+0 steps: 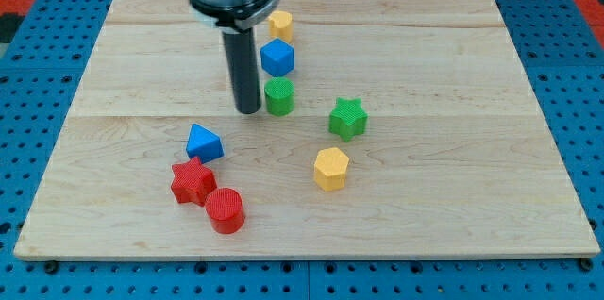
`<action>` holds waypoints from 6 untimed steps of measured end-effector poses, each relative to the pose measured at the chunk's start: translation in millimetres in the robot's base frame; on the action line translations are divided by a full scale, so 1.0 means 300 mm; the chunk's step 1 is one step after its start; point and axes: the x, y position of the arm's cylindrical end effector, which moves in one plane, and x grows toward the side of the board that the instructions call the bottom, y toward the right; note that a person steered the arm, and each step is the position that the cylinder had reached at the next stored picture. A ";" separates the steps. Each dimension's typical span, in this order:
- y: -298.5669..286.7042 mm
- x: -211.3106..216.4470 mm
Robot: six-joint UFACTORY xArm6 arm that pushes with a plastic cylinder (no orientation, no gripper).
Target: Push the green star parallel right to the blue cube
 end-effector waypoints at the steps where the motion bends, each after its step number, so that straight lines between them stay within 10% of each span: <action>1: 0.123 0.158; 2: 0.393 0.217; 6: 0.457 -0.180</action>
